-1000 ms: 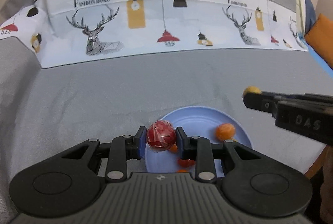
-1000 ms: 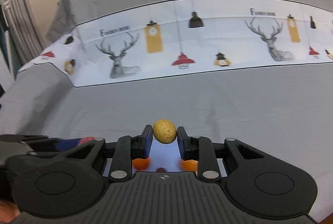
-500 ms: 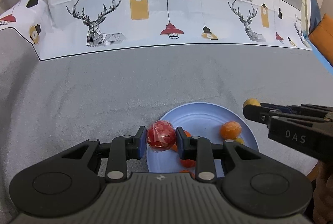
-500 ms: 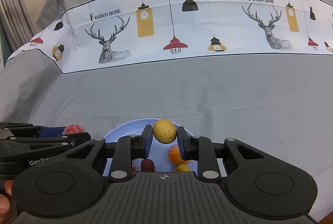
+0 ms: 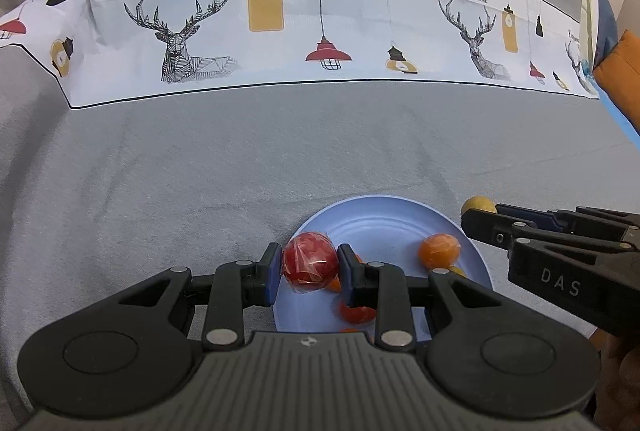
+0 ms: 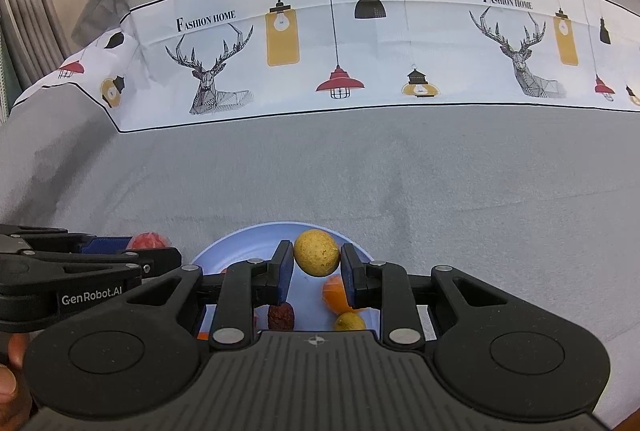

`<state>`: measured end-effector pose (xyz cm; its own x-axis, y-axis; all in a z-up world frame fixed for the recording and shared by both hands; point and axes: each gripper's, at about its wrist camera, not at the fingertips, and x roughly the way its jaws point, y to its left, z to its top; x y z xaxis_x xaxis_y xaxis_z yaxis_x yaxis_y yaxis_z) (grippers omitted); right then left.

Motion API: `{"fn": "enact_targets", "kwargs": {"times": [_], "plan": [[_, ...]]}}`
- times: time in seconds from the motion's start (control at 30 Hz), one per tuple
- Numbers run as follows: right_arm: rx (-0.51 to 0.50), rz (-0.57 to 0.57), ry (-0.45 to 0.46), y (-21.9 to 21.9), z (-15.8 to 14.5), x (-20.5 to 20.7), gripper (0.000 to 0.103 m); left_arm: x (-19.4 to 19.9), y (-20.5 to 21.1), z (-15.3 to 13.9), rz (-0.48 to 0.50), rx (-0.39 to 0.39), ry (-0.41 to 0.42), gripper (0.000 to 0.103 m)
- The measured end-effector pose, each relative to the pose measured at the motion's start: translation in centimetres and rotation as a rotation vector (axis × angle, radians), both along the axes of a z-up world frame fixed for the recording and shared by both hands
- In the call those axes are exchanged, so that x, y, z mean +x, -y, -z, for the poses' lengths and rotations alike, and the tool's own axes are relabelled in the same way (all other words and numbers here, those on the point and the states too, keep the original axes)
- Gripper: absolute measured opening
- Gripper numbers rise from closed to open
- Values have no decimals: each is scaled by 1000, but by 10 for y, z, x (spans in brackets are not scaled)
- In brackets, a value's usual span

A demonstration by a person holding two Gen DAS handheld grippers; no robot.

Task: Organize fruits
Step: 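Open the left gripper to drop the wrapped apple while the right drops the yellow fruit onto the plate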

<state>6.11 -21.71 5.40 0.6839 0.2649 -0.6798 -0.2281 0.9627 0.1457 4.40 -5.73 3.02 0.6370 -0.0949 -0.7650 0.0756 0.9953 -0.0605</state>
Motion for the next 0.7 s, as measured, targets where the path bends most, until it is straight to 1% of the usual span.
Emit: {"fn": "enact_targets", "kwargs": {"times": [0.3,0.4,0.57,0.7], "plan": [[-16,-18,3,-6,2,-1,27,1,3,0,0,-5,-5,33],[-22,-18,1,-6,2,-1,27,3,2,2,-5,-20,-16,33],[-36,-11,-15,-5,4,1,27,9,-8,6,-42,-69,-58,33],[-48,-17,-32,-7,8,1,27,11,-7,13,-34,-95,-104,33]]}}
